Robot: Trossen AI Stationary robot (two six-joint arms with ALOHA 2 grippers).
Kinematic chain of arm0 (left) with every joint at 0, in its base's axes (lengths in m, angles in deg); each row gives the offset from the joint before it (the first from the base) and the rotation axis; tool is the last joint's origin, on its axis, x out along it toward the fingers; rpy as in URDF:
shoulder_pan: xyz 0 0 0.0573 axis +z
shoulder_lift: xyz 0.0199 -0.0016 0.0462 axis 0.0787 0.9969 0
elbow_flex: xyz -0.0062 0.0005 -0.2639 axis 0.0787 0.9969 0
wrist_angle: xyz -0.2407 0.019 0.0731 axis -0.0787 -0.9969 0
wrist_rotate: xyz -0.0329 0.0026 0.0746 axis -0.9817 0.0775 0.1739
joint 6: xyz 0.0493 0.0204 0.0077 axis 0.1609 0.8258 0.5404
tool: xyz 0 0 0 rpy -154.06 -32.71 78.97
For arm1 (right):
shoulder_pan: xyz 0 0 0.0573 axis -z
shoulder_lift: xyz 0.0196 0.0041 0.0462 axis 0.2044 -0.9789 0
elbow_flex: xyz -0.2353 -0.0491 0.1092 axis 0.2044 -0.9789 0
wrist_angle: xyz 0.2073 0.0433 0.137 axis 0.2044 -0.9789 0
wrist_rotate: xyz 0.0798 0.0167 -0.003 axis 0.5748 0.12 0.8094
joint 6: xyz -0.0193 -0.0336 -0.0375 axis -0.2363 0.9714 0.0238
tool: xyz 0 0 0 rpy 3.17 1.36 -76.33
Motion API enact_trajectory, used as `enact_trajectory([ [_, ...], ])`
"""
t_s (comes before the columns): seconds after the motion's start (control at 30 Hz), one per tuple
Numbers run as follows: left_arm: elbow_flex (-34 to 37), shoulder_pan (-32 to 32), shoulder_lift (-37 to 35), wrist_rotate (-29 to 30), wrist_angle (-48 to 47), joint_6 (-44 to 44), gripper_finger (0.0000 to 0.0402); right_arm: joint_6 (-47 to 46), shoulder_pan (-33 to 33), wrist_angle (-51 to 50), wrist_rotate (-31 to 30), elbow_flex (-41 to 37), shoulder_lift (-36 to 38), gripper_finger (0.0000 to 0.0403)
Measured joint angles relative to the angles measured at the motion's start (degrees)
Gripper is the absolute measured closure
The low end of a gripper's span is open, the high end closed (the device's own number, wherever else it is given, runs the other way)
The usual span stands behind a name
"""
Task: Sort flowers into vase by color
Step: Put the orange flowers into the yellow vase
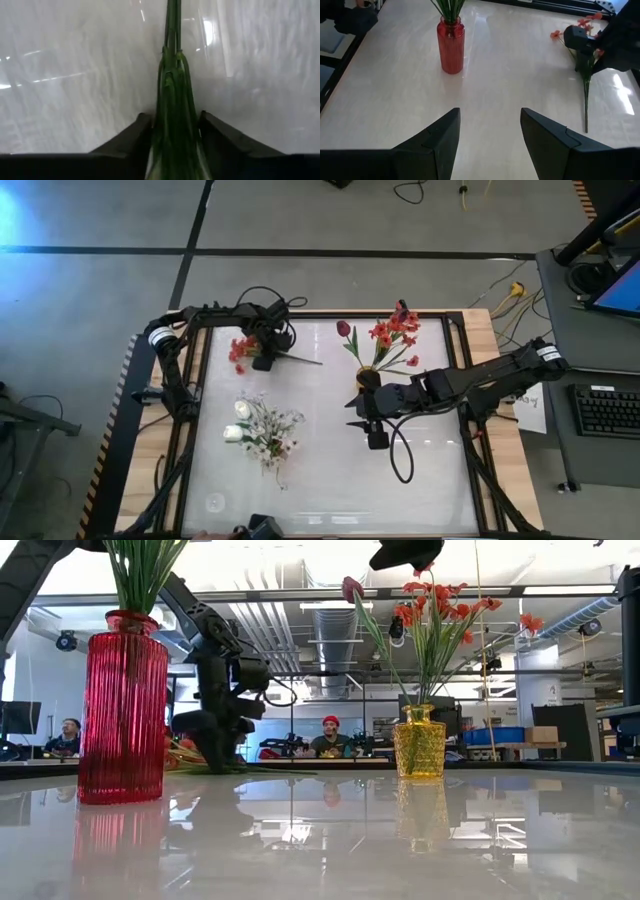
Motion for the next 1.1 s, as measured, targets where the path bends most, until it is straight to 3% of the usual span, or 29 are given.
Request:
enact_trajectory([
  [0.27,-1.5,0.0,0.3,1.0,-2.7,-0.6,0.0378,0.5,0.0,0.0,0.0,-0.8,0.0,0.0202],
  [0.33,-3.0,0.1,0.4,2.8,-4.8,-0.7,0.0395,0.4,0.0,0.2,-0.1,-1.2,0.0,0.0202],
  [0.53,-8.7,0.4,0.4,10.0,-10.2,-0.7,0.0397,0.4,0.0,1.4,-0.1,-2.2,0.0,0.0202],
  [1.1,-28.3,4.7,0.0,9.3,-31.5,-4.9,0.0400,0.4,0.0,2.9,0.0,-2.7,0.0,0.0202],
])
